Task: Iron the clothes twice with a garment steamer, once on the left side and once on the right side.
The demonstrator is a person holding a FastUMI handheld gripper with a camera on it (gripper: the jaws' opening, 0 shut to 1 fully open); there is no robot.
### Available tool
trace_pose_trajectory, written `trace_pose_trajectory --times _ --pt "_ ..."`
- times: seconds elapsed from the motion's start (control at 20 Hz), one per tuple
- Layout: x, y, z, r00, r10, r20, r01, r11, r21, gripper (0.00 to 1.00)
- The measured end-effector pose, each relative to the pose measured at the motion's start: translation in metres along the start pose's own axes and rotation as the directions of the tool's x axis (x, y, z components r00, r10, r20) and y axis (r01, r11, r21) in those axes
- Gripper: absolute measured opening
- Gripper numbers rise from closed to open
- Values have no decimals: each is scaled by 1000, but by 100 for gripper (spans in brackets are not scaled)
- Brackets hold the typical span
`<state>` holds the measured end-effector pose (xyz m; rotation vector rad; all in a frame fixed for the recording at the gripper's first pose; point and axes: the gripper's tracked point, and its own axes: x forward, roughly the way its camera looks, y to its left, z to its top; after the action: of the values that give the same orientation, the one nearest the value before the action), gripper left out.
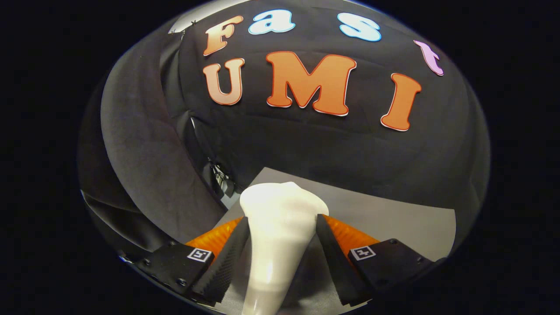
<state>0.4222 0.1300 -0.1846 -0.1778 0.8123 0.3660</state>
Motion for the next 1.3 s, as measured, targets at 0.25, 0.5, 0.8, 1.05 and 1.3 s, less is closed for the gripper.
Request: trace_pose_trajectory --times 0.25,0.5,0.8,1.05,1.3 --pt "4 2 -2 1000 -9 24 10 999 -40 100" --pt "3 -4 -14 998 -54 33 56 996 -76 94" --pt "-2 -3 -20 999 -48 23 49 999 -11 90" --pt "-18 5 -34 999 -48 4 49 999 -18 87" --pt "-31 9 -38 998 -53 22 53 998 -29 80"
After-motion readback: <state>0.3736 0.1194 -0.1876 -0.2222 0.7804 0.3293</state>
